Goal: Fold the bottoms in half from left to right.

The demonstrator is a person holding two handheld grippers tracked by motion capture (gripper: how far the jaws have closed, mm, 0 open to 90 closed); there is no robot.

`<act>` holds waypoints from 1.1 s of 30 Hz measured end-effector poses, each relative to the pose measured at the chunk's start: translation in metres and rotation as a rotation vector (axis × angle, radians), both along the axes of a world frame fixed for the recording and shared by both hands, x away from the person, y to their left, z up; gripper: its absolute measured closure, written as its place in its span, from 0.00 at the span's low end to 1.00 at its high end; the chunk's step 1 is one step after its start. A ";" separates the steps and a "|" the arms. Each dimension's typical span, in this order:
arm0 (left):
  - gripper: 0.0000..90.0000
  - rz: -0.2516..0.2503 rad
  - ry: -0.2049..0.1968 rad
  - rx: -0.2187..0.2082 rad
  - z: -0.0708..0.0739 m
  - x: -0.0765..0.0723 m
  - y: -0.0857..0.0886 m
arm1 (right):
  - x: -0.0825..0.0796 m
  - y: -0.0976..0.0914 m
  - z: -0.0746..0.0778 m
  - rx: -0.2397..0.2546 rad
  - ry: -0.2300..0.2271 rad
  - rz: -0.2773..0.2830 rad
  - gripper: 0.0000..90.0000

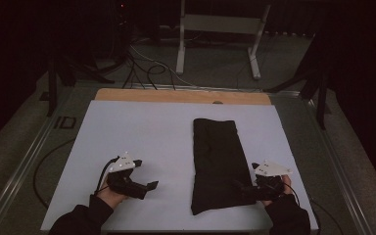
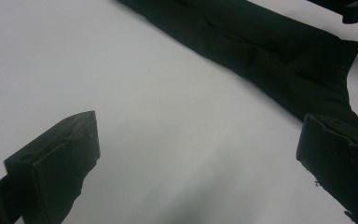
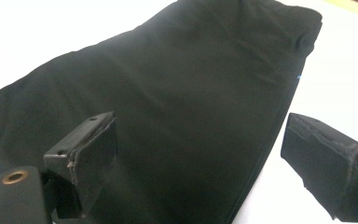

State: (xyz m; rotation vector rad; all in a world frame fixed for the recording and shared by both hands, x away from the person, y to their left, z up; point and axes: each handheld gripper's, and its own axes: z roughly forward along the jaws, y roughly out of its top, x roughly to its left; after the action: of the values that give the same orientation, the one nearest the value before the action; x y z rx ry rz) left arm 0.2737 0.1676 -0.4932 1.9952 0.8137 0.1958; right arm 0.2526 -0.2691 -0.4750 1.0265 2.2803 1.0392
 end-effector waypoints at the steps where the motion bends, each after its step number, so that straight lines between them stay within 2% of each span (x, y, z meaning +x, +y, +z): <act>1: 0.00 -0.001 0.001 -0.001 0.000 0.000 0.000 | 0.001 -0.001 0.000 -0.001 0.001 0.004 0.12; 4: 0.00 -0.006 0.006 0.003 -0.001 0.000 -0.001 | 0.004 -0.002 -0.002 0.015 0.051 -0.013 0.12; 8: 0.00 -0.011 0.012 0.001 -0.003 0.000 -0.002 | 0.006 -0.003 -0.007 0.001 0.077 -0.016 0.12; 10: 0.00 -0.015 0.012 0.004 -0.003 0.000 -0.003 | 0.004 -0.003 -0.005 -0.001 0.053 -0.035 0.12; 13: 0.00 -0.019 0.011 0.003 -0.002 -0.001 -0.004 | 0.003 -0.005 -0.004 0.018 0.046 -0.050 0.12; 16: 0.00 -0.020 0.014 0.002 -0.002 -0.001 -0.005 | 0.003 -0.006 -0.006 0.031 0.085 -0.041 0.12; 18: 0.00 -0.026 0.017 0.004 -0.002 0.000 -0.006 | 0.003 -0.005 -0.008 0.004 0.077 -0.054 0.11; 19: 0.00 -0.027 0.018 0.006 -0.002 0.000 -0.007 | 0.003 -0.004 -0.008 0.013 0.091 -0.046 0.11; 21: 0.00 -0.037 0.030 0.004 -0.002 0.001 -0.009 | 0.002 -0.002 -0.008 0.001 0.067 -0.052 0.11; 25: 0.00 -0.060 0.035 0.012 0.003 0.004 -0.013 | 0.004 -0.001 -0.007 0.009 0.070 -0.047 0.11; 28: 0.00 -0.070 0.035 0.022 0.007 0.008 -0.018 | 0.007 0.000 -0.005 0.004 0.073 -0.038 0.11; 33: 0.00 -0.091 0.024 0.016 0.017 0.015 -0.027 | 0.015 0.004 0.000 -0.003 0.049 -0.017 0.11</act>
State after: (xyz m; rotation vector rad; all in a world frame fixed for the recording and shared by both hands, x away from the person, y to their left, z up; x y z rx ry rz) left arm 0.2884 0.1411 -0.4763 2.0485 0.7371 0.1263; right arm 0.2671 -0.2652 -0.4754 1.0795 2.3069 1.0142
